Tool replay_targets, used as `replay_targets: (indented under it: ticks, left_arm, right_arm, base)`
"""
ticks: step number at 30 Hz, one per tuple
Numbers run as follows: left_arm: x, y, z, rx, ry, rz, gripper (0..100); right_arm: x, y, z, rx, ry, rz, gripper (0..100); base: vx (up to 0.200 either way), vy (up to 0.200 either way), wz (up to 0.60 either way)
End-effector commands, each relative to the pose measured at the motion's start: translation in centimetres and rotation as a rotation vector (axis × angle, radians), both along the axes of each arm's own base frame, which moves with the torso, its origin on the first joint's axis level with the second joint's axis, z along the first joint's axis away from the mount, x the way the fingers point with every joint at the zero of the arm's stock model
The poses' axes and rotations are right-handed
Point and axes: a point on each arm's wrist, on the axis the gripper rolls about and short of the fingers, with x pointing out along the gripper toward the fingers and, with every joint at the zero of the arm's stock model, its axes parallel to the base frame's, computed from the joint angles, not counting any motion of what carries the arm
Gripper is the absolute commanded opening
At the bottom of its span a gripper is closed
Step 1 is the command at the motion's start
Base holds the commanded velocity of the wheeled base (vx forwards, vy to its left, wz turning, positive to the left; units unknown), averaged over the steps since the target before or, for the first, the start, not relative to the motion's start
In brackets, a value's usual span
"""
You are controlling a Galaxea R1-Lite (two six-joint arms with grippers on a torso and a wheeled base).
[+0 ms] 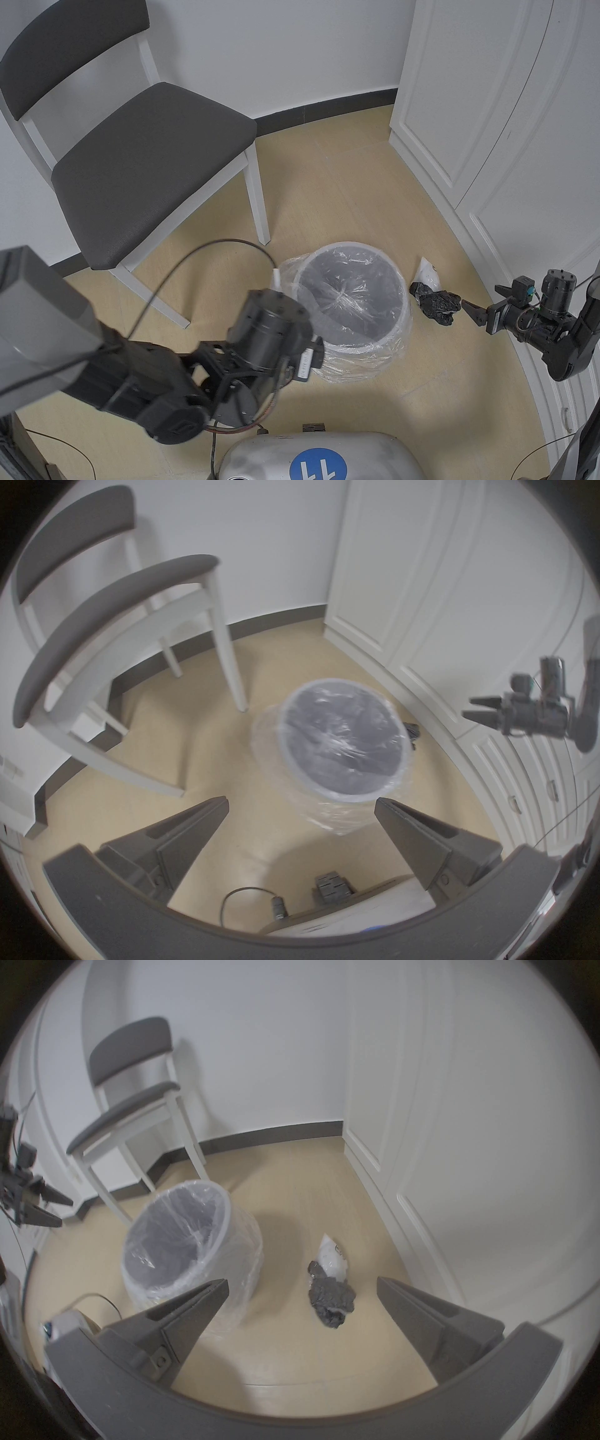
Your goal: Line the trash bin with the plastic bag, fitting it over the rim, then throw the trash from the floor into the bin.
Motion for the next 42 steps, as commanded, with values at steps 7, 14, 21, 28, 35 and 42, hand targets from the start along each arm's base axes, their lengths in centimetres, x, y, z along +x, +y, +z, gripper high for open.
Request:
replay_targets:
  ticks: [7, 14, 21, 28, 35, 42]
  left_arm:
    - [-1.9, 11.5, 3.4, -0.093, -0.047, 0.247, 100]
    - [-3.1, 13.1, 2.0, -0.143, -0.110, 0.269, 100]
    - [-2.4, 13.3, 2.7, -0.142, -0.181, 0.266, 100]
    - [-2.8, 13.6, 3.1, -0.146, -0.195, 0.264, 100]
    - [-3.4, 13.1, 2.1, -0.105, -0.162, 0.213, 100]
    - [-3.4, 13.2, 1.8, -0.102, -0.148, 0.211, 100]
  right_arm:
    - [-4.8, -0.5, -0.5, 0.196, 0.059, -0.148, 100]
    - [-4.8, 0.7, -0.4, 0.189, 0.059, -0.115, 100]
    - [-5.2, 0.9, 0.6, 0.141, 0.055, -0.136, 100]
    - [-4.2, 1.5, 4.9, 0.126, 0.163, -0.270, 100]
    - [-4.3, 2.1, 7.5, 0.245, 0.398, -0.316, 100]
    - [-1.8, 1.8, 5.1, 0.293, 0.519, -0.346, 100]
  base:
    - [0.000, 0.000, 0.00]
    - [0.000, 0.000, 0.00]
    - [0.000, 0.000, 0.00]
    - [0.000, 0.000, 0.00]
    - [0.000, 0.000, 0.00]
    - [0.000, 0.000, 0.00]
